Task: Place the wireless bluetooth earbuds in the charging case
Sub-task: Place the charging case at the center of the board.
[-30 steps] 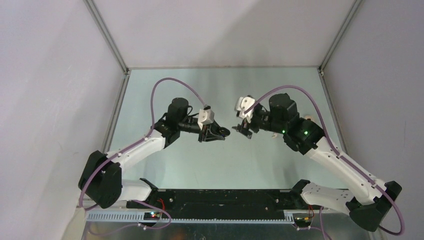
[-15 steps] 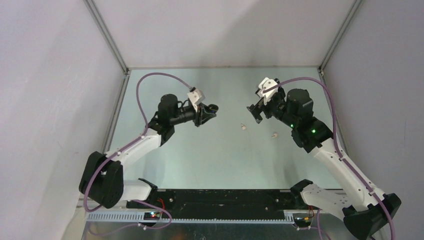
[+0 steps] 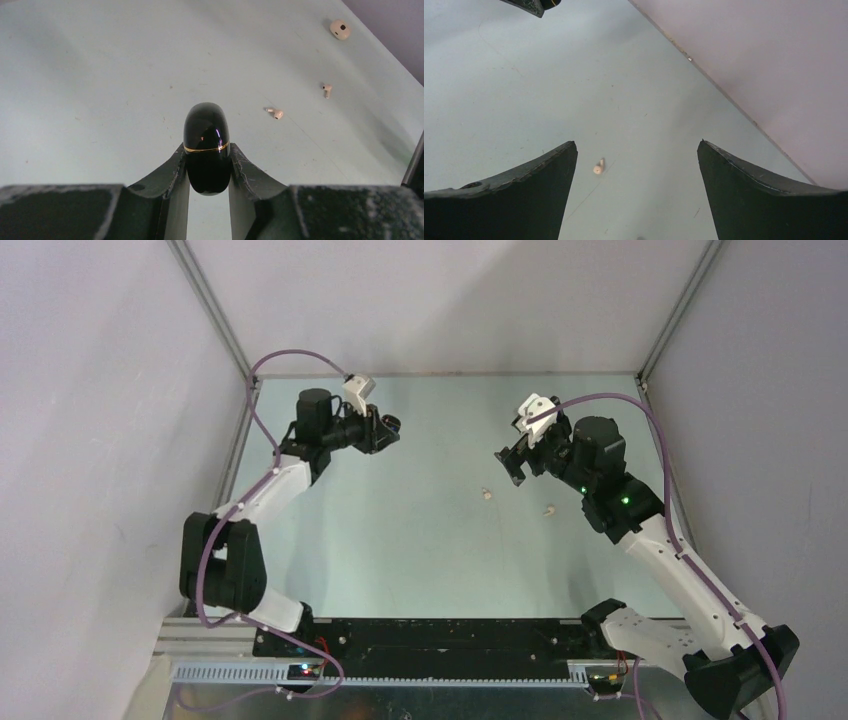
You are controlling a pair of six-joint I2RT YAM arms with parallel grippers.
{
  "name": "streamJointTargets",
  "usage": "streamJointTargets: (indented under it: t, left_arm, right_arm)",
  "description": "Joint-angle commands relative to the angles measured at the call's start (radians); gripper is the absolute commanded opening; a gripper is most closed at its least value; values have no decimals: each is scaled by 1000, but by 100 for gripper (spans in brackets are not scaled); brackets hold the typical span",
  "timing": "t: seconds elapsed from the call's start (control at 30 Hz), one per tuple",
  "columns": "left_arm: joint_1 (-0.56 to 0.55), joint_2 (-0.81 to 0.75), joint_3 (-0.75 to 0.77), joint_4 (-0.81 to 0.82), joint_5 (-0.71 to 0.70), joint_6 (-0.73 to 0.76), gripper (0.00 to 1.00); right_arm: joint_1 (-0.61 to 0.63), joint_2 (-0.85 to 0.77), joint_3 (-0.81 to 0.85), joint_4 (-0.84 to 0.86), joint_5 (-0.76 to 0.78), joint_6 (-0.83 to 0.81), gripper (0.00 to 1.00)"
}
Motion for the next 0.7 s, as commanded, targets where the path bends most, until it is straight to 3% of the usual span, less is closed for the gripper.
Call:
streamJointTargets:
  t: [0.0,0.33,0.67]
  left_arm:
    - [33,60,73,-159,29,-37,0]
    - [132,225,212,-331,61,-23,0]
    - [163,310,197,-395,96,-4,0]
  right_arm:
    - [-8,-6,3,43,-11,9,96]
    - [-15,-1,3,37,-26,10,99]
    - [-6,22,3,38,-15,-2,99]
